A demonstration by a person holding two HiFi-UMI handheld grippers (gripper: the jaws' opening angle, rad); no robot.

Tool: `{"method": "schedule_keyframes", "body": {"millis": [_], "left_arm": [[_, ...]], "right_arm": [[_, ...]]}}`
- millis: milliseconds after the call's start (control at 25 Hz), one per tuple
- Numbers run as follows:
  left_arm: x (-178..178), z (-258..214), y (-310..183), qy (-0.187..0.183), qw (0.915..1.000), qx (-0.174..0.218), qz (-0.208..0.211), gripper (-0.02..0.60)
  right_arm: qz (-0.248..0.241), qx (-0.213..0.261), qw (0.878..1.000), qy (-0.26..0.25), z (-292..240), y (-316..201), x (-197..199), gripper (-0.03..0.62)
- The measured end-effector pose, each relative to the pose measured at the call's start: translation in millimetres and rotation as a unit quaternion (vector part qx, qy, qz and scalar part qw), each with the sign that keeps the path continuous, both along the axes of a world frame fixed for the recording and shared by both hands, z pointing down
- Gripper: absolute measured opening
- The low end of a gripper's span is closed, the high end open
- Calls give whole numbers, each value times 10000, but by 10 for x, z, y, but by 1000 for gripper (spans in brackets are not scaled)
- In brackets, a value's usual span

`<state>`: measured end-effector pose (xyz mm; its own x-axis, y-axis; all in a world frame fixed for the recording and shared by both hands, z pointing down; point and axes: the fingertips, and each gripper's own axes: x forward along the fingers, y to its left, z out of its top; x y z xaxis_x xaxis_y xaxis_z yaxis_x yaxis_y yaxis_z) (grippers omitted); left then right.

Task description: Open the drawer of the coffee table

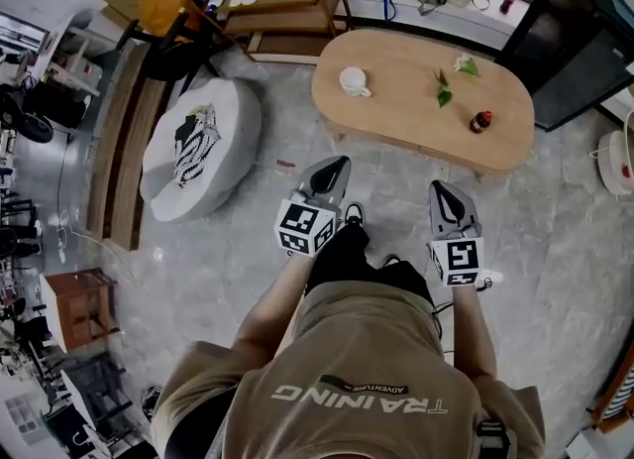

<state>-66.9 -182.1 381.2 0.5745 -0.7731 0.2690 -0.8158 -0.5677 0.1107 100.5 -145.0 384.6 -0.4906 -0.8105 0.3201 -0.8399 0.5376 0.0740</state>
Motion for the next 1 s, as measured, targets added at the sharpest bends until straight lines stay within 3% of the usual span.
{"method": "schedule_keyframes", "body": {"millis": [440,640,1000], "left_arm": [[-127,1064,-616,-156,9997,-161,-91,-6],[-144,1627,-808,-396,9988,115,-251,-6],[-187,2419,-1110,-369,9989,265,-136,-6]], "right_arm": [[-5,-145,9996,-260,983,-700,-90,5],[-152,-187,9993,-277,1593,-941,-186,5],[11,-88,9980,-629,2326,-1377,-317,5]]}}
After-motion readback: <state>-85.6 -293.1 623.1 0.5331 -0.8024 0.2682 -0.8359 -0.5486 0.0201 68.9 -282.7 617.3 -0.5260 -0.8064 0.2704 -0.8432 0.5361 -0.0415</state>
